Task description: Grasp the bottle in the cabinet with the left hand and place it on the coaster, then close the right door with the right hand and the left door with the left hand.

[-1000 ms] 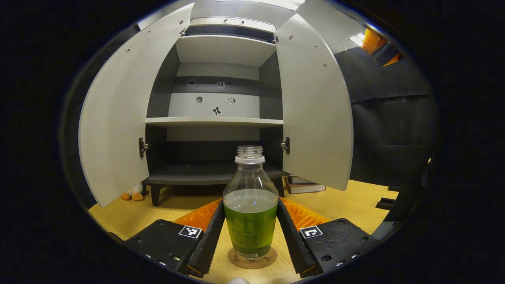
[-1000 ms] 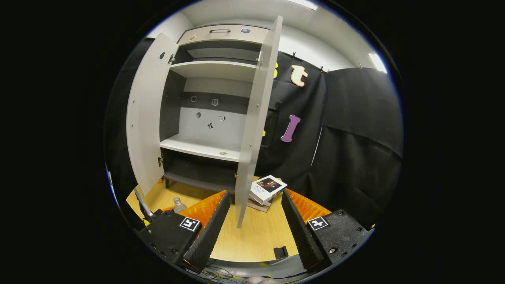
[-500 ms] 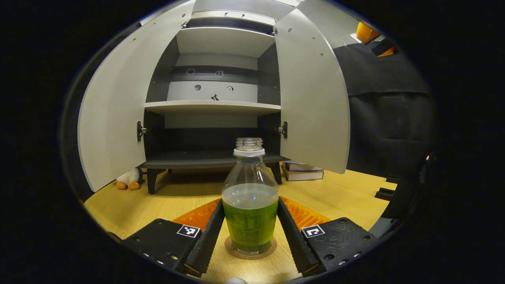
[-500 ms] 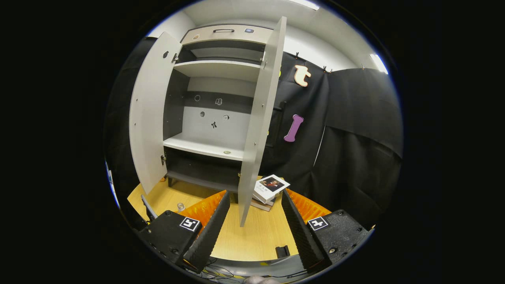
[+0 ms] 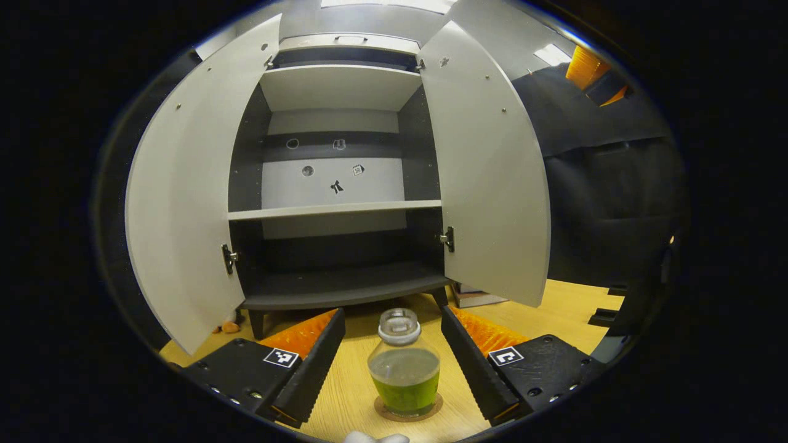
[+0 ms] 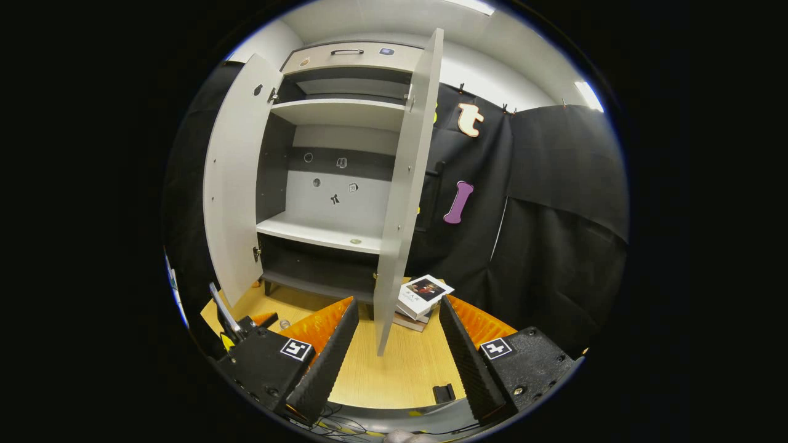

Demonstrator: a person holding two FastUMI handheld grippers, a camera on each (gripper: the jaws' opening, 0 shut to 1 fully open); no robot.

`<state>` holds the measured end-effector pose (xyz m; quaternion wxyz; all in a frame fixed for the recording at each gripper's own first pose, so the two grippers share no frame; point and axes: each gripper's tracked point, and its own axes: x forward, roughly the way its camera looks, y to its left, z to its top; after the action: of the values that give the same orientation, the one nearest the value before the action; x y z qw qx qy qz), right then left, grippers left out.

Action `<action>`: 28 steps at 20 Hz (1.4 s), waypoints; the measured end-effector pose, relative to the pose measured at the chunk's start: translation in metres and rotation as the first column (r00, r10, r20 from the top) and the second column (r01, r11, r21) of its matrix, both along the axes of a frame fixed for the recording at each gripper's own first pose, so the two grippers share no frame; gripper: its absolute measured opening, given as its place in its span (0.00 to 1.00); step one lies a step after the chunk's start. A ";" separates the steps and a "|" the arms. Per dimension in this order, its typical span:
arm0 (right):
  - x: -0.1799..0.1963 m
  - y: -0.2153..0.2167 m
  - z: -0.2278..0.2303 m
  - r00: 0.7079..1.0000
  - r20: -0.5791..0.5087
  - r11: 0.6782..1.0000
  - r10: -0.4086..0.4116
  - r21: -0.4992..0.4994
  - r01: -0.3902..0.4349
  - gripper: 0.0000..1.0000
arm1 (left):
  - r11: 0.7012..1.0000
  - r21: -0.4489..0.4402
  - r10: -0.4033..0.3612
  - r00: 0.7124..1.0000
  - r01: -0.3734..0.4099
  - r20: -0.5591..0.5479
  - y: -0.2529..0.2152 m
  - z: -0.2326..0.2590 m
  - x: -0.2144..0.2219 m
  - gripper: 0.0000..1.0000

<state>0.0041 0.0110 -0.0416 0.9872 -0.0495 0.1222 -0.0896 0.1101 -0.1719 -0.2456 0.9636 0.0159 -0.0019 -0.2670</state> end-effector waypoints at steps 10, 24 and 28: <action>0.016 0.000 0.019 0.996 0.091 0.998 0.015 0.058 -0.020 0.82 | 0.988 -0.144 0.059 0.997 -0.051 0.050 0.044 0.158 -0.015 0.96; 0.087 -0.113 0.062 0.969 0.225 0.990 -0.108 0.113 0.084 0.82 | 0.921 -0.021 0.389 0.921 -0.389 0.007 0.210 0.180 -0.064 0.95; 0.129 -0.147 0.082 0.965 0.240 0.984 -0.110 0.162 0.073 0.82 | 0.916 -0.043 0.400 0.916 -0.399 0.021 0.197 0.192 -0.079 0.95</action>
<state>0.1329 -0.1363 0.0403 0.9904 0.0430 0.0066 -0.1312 0.0312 0.0249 -0.0537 0.9978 0.0017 -0.0177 -0.0643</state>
